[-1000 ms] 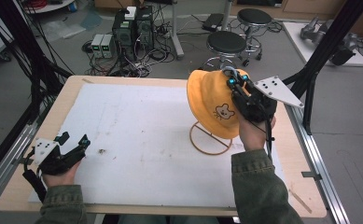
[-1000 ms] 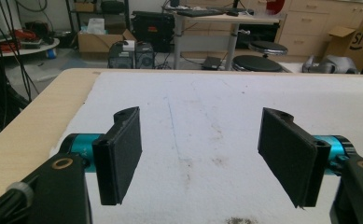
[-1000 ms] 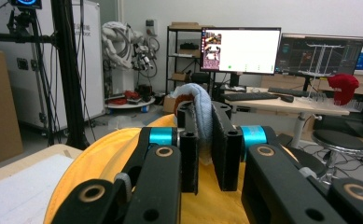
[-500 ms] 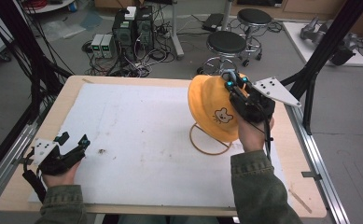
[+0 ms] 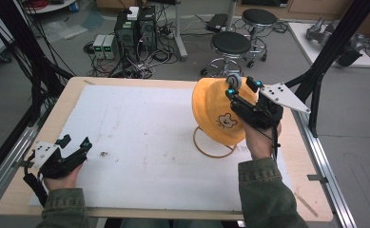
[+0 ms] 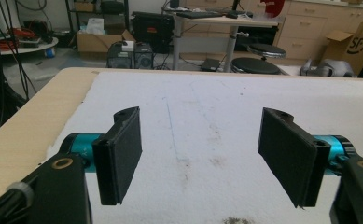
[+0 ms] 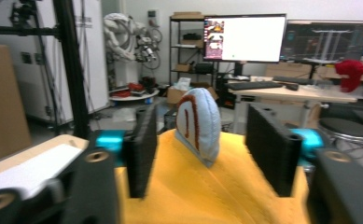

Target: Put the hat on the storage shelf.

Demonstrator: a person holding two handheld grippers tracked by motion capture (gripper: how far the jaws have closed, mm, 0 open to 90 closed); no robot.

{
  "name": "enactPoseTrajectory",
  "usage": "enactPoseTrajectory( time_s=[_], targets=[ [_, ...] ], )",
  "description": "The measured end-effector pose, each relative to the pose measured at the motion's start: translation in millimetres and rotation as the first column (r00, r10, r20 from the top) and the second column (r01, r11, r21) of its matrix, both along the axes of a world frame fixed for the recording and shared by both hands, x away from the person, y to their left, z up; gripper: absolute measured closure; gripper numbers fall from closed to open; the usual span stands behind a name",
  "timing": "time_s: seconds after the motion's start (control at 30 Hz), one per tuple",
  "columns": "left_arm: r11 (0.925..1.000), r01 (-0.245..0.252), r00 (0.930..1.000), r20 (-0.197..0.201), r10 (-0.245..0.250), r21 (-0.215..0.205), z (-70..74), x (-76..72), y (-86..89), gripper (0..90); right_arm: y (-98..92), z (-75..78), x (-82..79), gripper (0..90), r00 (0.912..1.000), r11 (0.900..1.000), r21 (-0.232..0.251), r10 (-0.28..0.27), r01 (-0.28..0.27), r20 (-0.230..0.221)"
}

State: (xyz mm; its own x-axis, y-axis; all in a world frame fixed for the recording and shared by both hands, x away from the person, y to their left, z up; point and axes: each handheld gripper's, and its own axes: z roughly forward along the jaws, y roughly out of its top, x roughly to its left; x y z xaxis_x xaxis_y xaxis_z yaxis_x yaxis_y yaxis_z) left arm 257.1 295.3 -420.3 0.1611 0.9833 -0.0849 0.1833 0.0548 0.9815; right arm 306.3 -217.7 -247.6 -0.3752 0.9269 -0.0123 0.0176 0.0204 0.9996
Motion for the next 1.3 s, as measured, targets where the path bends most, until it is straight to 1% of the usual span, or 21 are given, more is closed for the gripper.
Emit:
enactPoseTrajectory(
  time_s=[0.03, 0.1, 0.13, 0.17, 0.27, 0.37, 0.43, 0.53, 0.73, 0.8, 0.9, 0.93, 1.03, 1.07, 1.13, 1.3],
  targets=[
    [1.0000, 0.000, 1.0000, 0.001, 0.000, 0.000, 0.1, -0.2, 0.0, 30.5, -0.1, 0.0, -0.5, 36.1, 1.0000, 1.000, -0.002, -0.007, 0.007, 0.002],
    [1.0000, -0.001, 1.0000, 0.003, 0.001, 0.000, 0.3, -0.4, 0.0, 30.5, -0.4, -0.2, -1.7, 25.9, 0.9995, 1.000, -0.004, -0.030, 0.030, 0.007],
    [1.0000, -0.001, 1.0000, 0.002, 0.001, 0.001, 0.4, -0.7, 0.2, 30.5, -0.8, -0.5, -2.2, 22.4, 0.9993, 0.999, -0.007, -0.037, 0.038, 0.009],
    [1.0000, -0.002, 1.0000, 0.004, 0.002, -0.002, 0.4, -0.7, 0.1, 30.5, -1.4, -1.1, -3.1, 19.3, 0.9990, 0.999, -0.006, -0.045, 0.045, 0.008],
    [1.0000, -0.003, 1.0000, 0.006, 0.003, -0.002, 0.4, -0.8, 0.1, 30.5, -5.3, -3.9, -5.7, 11.5, 0.9972, 0.998, 0.005, -0.070, 0.070, 0.026],
    [0.9999, -0.012, 0.9999, 0.012, 0.012, -0.001, 0.7, -1.8, -0.7, 30.5, -10.6, -6.8, -9.4, 11.0, 0.9965, 0.997, 0.029, -0.079, 0.078, 0.028],
    [0.9999, -0.015, 0.9997, 0.017, 0.015, -0.001, 0.8, -2.2, -1.0, 30.5, -14.4, -9.0, -12.1, 10.7, 0.9961, 0.996, 0.034, -0.081, 0.080, 0.034],
    [0.9999, -0.016, 0.9997, 0.017, 0.016, 0.001, 0.7, -3.1, -1.0, 30.5, -20.9, -11.2, -16.4, 10.6, 0.9945, 0.995, 0.040, -0.098, 0.097, 0.037],
    [0.9998, -0.020, 0.9995, 0.024, 0.020, -0.002, 0.6, -4.1, -0.7, 30.4, -37.2, -18.4, -26.7, 10.6, 0.9915, 0.990, 0.077, -0.123, 0.119, 0.043],
    [0.9997, -0.023, 0.9993, 0.030, 0.023, -0.001, 0.5, -4.9, -0.5, 30.4, -43.3, -23.8, -30.9, 10.6, 0.9909, 0.988, 0.091, -0.130, 0.126, 0.036],
    [0.9995, -0.031, 0.9985, 0.044, 0.031, 0.003, 0.7, -6.4, -0.4, 30.4, -53.3, -33.4, -35.4, 10.6, 0.9875, 0.983, 0.102, -0.155, 0.152, 0.028],
    [0.9994, -0.034, 0.9983, 0.048, 0.034, 0.002, 0.6, -6.8, -0.6, 30.4, -57.7, -37.9, -37.1, 10.6, 0.9863, 0.981, 0.109, -0.164, 0.161, 0.019],
    [0.9993, -0.036, 0.9981, 0.050, 0.036, 0.005, 0.2, -7.4, -0.6, 30.4, -66.6, -48.2, -41.6, 10.6, 0.9839, 0.977, 0.120, -0.178, 0.176, 0.006],
    [0.9992, -0.039, 0.9979, 0.052, 0.039, 0.005, 0.0, -7.6, -0.8, 30.4, -69.0, -51.7, -43.4, 10.6, 0.9836, 0.978, 0.114, -0.179, 0.176, 0.020],
    [0.9991, -0.043, 0.9976, 0.054, 0.043, 0.005, -0.4, -7.7, -0.7, 30.4, -71.9, -58.0, -47.8, 10.6, 0.9819, 0.978, 0.102, -0.187, 0.184, 0.027],
    [0.9985, -0.053, 0.9968, 0.060, 0.053, 0.010, -0.5, -8.8, -0.8, 30.2, -76.7, -74.5, -57.5, 10.6, 0.9735, 0.971, 0.093, -0.225, 0.221, 0.039]
  ],
)
